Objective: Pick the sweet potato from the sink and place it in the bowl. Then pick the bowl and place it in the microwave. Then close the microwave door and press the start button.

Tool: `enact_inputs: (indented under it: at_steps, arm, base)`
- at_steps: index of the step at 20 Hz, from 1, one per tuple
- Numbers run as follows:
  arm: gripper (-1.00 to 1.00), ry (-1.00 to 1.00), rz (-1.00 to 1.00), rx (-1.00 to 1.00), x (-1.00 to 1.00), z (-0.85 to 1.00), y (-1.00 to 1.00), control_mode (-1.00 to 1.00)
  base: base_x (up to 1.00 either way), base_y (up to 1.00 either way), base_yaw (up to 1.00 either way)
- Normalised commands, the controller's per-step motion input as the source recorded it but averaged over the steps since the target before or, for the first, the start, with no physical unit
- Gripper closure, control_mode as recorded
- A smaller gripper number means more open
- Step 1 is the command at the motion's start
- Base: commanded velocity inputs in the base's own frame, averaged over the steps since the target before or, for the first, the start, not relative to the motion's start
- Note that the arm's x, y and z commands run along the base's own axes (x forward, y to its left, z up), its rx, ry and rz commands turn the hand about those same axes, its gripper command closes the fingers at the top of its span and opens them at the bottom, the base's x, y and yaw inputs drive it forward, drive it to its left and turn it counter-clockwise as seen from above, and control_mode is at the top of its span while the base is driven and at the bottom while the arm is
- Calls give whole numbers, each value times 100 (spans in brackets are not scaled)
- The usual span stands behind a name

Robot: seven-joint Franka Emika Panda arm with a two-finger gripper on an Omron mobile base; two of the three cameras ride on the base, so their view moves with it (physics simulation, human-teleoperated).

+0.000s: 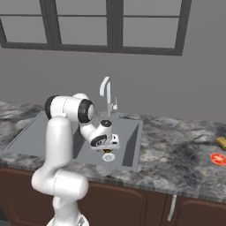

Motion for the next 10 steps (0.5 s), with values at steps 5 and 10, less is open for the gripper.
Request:
enact_inputs:
  at_steps: [5, 10]
  arm:
    - [-100, 0, 2, 1, 49, -29, -20, -100]
    - [100, 2, 0, 0, 35, -26, -5, -100]
  base:
    - [0, 0, 0]
    - [0, 0, 0]
